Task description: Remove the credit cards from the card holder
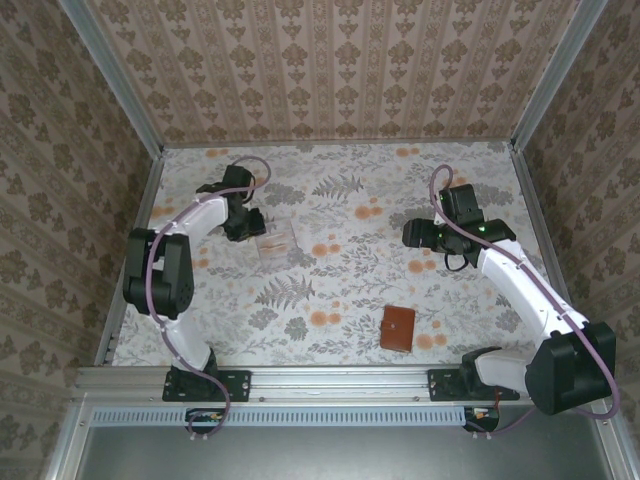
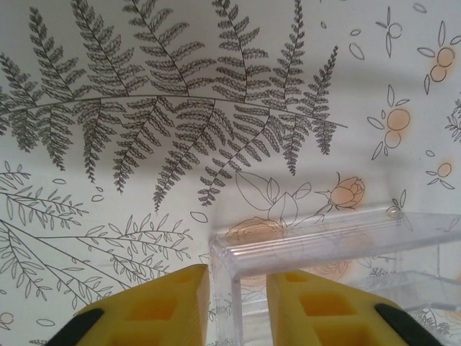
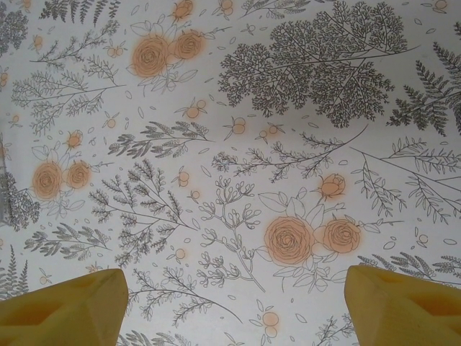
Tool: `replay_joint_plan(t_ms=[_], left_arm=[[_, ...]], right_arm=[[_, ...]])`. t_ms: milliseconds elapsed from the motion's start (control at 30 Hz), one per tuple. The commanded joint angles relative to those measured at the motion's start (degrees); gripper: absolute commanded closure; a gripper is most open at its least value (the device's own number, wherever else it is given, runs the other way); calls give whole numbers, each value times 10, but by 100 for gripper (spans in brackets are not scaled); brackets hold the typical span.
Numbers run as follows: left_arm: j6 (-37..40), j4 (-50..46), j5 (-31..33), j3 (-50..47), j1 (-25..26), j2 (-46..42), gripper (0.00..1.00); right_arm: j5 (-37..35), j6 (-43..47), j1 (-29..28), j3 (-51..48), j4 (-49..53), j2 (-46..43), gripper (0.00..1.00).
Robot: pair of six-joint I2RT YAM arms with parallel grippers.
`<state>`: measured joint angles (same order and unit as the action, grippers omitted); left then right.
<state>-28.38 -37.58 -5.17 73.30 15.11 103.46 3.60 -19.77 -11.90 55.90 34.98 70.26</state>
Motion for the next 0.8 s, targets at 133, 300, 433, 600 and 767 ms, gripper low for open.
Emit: replay_joint_plan(t_ms=[133,300,433,600,767], left_arm=[[-2,-28,8,21,8,10,82],[6,-38,12,37,17,11,89],[12,-57,26,70,35,25,94],[9,-76,27,131,65,65,96],[-5,-100,31,216,105,121,97]], right_arm=[[-5,-8,-3,9,17,1,19],[-4,-11,-6,9,17,-8,19],[-6,-12,-7,12,18,-13,19],[-7,-11,-8,12,17,-18,19],[-6,-11,-8,11,9,-14,19]])
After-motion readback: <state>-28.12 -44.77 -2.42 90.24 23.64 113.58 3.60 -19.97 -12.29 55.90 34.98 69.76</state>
